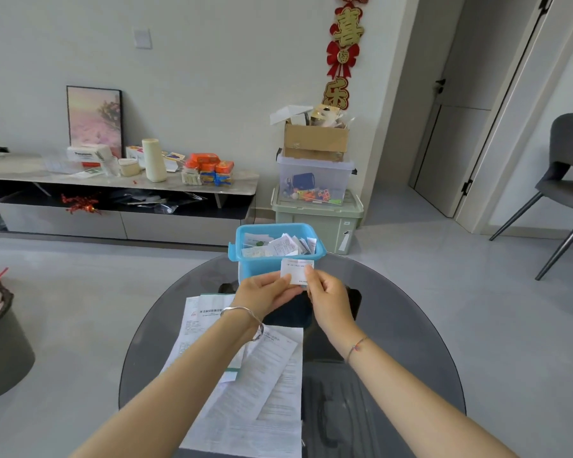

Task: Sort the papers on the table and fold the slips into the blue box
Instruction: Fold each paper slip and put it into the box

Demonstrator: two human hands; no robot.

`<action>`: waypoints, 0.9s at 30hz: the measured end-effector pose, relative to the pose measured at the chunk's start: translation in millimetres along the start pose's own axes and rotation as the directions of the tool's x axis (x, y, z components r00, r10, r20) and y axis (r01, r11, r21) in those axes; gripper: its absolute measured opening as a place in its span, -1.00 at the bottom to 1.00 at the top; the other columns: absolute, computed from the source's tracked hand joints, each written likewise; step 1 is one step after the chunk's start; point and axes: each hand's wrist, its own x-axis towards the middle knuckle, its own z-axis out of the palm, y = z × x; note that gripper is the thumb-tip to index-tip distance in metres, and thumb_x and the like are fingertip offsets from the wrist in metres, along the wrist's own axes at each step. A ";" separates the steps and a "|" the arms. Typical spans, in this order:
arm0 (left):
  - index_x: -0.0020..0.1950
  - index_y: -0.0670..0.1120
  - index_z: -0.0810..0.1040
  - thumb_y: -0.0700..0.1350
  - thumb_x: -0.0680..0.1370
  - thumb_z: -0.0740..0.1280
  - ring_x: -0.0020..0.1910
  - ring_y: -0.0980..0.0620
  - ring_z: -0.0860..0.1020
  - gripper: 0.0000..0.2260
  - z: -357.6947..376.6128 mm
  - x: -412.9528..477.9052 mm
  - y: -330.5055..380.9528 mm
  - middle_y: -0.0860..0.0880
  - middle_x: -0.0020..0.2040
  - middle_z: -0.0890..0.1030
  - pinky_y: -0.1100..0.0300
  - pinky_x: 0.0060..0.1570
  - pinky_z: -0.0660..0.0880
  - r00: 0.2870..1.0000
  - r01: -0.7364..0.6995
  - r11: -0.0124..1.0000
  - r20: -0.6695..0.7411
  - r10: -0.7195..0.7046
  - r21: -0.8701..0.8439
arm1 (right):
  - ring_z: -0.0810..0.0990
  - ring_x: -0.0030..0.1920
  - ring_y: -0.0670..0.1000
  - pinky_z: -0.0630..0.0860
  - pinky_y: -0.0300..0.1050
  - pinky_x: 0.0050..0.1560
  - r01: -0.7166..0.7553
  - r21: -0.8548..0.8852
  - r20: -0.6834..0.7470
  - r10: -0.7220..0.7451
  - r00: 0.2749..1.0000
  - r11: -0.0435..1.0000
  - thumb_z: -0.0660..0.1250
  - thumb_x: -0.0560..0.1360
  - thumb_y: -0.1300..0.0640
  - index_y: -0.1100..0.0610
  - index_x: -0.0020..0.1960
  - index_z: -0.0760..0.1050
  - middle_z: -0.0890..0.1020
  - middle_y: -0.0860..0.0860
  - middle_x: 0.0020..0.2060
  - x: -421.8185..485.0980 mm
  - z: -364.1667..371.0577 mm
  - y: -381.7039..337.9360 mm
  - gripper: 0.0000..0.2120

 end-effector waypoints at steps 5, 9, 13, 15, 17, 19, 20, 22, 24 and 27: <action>0.08 -0.14 0.58 -0.19 0.53 0.36 0.06 -0.04 0.64 -0.86 -28.9 23.5 17.1 -0.10 0.07 0.64 0.06 0.13 0.56 0.996 0.027 0.999 -0.083 -0.024 0.042 | 0.54 -0.42 -0.26 0.42 -0.39 -0.38 -0.003 -0.072 0.072 0.008 0.997 0.997 0.28 0.57 0.13 0.25 -0.05 0.53 0.58 -0.10 -0.32 32.5 17.6 -5.3 -0.83; 0.02 -0.17 0.60 -0.20 0.54 0.36 -0.20 0.05 0.68 -0.91 -45.3 38.9 28.0 -0.06 -0.17 0.69 0.22 -0.07 0.61 0.992 -0.012 0.999 -0.124 0.018 0.050 | 0.58 -0.44 -0.18 0.49 -0.37 -0.36 -0.059 -0.081 0.101 0.067 0.993 0.995 0.37 0.51 0.23 0.21 -0.02 0.52 0.63 0.02 -0.25 65.7 30.7 -17.1 -0.92; 0.02 -0.19 0.61 -0.15 0.57 0.33 -0.23 0.07 0.65 -0.87 -58.9 58.3 39.6 -0.08 -0.19 0.69 0.31 -0.16 0.60 0.965 -0.111 0.982 -0.221 0.143 0.150 | 0.55 -0.39 -0.09 0.45 -0.39 -0.41 -0.100 -0.067 0.084 0.105 0.991 0.993 0.39 0.49 0.23 0.12 -0.19 0.47 0.61 -0.01 -0.29 96.3 41.9 -27.4 -0.87; 0.04 -0.16 0.61 -0.11 0.60 0.28 -0.23 0.07 0.62 -0.84 -71.7 63.7 42.1 -0.08 -0.15 0.67 0.34 -0.22 0.57 0.939 -0.150 0.952 -0.262 0.222 0.267 | 0.54 -0.37 -0.10 0.40 -0.42 -0.47 -0.090 -0.124 0.034 0.095 0.995 0.988 0.39 0.50 0.21 0.11 -0.21 0.50 0.60 -0.03 -0.30 112.9 41.2 -24.5 -0.87; 0.07 -0.14 0.57 -0.11 0.60 0.27 -0.16 0.01 0.61 -0.85 -89.0 65.7 36.6 -0.09 -0.08 0.66 0.29 -0.20 0.56 0.919 -0.176 0.919 -0.275 0.282 0.354 | 0.51 -0.42 -0.14 0.41 -0.42 -0.44 -0.071 -0.247 -0.001 0.073 0.997 0.967 0.38 0.50 0.22 0.17 -0.18 0.58 0.60 0.00 -0.31 127.2 40.5 -15.5 -0.91; 0.09 -0.14 0.57 -0.12 0.59 0.29 -0.09 -0.02 0.61 -0.85 -107.9 66.7 24.7 -0.10 -0.02 0.66 0.17 -0.06 0.57 0.903 -0.189 0.887 -0.280 0.326 0.422 | 0.49 -0.44 -0.12 0.52 -0.24 -0.24 -0.069 -0.350 0.003 0.075 0.997 0.934 0.38 0.50 0.21 0.24 -0.16 0.64 0.61 0.02 -0.31 138.1 43.7 -3.2 -0.88; 0.10 -0.14 0.58 -0.12 0.58 0.30 -0.06 -0.02 0.61 -0.85 -116.2 66.9 18.4 -0.09 0.00 0.66 0.14 0.02 0.55 0.895 -0.183 0.865 -0.284 0.343 0.467 | 0.50 -0.39 -0.07 0.54 -0.12 -0.15 -0.074 -0.397 0.011 0.085 0.996 0.915 0.39 0.49 0.17 0.24 -0.17 0.65 0.61 0.02 -0.29 141.5 46.3 1.4 -0.85; 0.11 -0.14 0.60 -0.15 0.56 0.32 0.00 -0.01 0.59 -0.84 -130.0 66.5 5.8 -0.07 0.01 0.65 0.14 0.08 0.50 0.888 -0.147 0.829 -0.298 0.351 0.540 | 0.54 -0.25 0.01 0.51 -0.07 -0.08 -0.077 -0.495 0.019 0.100 0.995 0.865 0.42 0.47 0.09 0.20 -0.19 0.67 0.64 0.00 -0.27 146.5 53.2 8.0 -0.82; 0.14 -0.13 0.58 -0.15 0.55 0.34 0.08 -0.04 0.58 -0.82 -140.5 66.6 -6.4 -0.06 0.05 0.62 0.11 0.14 0.49 0.899 -0.089 0.806 -0.302 0.318 0.585 | 0.59 -0.15 0.00 0.50 -0.12 -0.09 -0.068 -0.606 0.027 0.106 0.994 0.793 0.44 0.43 0.05 0.13 -0.23 0.67 0.68 -0.04 -0.23 151.7 60.2 11.3 -0.84; 0.27 -0.13 0.50 -0.08 0.54 0.36 0.23 -0.04 0.50 -0.68 -149.7 63.6 -23.9 -0.05 0.23 0.55 0.09 0.25 0.42 0.920 -0.006 0.739 -0.287 0.268 0.674 | 0.61 -0.12 0.00 0.49 -0.16 -0.16 -0.061 -0.731 0.012 0.103 0.995 0.680 0.46 0.38 0.06 0.08 -0.25 0.60 0.67 -0.06 -0.19 152.9 67.3 9.7 -0.89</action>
